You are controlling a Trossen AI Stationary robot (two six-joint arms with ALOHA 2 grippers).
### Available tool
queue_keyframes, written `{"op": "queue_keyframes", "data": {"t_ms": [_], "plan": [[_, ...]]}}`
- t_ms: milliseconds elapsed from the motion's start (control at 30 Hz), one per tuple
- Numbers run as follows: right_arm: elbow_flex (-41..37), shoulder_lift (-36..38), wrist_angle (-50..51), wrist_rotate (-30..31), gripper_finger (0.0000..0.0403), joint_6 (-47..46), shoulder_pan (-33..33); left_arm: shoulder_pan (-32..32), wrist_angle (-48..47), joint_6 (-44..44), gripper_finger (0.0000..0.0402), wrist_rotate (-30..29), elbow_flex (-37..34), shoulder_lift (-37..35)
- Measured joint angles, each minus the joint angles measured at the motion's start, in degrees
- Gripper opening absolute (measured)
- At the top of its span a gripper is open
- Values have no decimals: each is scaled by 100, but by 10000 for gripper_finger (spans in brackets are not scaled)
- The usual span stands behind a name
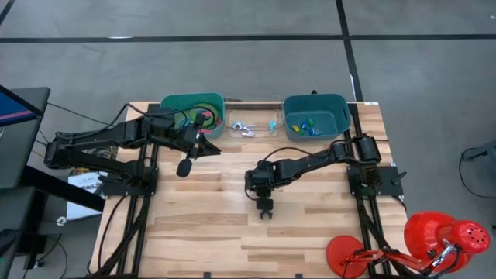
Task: Pick and place Stapler, Stapler remover, tape
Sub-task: Put the green stapler into the dark blue bin
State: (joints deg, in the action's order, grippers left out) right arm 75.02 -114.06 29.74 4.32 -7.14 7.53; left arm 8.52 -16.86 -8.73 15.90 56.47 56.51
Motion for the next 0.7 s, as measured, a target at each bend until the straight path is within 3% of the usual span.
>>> {"op": "queue_keyframes", "data": {"t_ms": [333,700], "plan": [[2,631,-26,-284,67,0,-134,2,72,2,21,2,0,0],[2,1453,61,-285,67,4,-781,0,132,2,21,2,0,0]]}}
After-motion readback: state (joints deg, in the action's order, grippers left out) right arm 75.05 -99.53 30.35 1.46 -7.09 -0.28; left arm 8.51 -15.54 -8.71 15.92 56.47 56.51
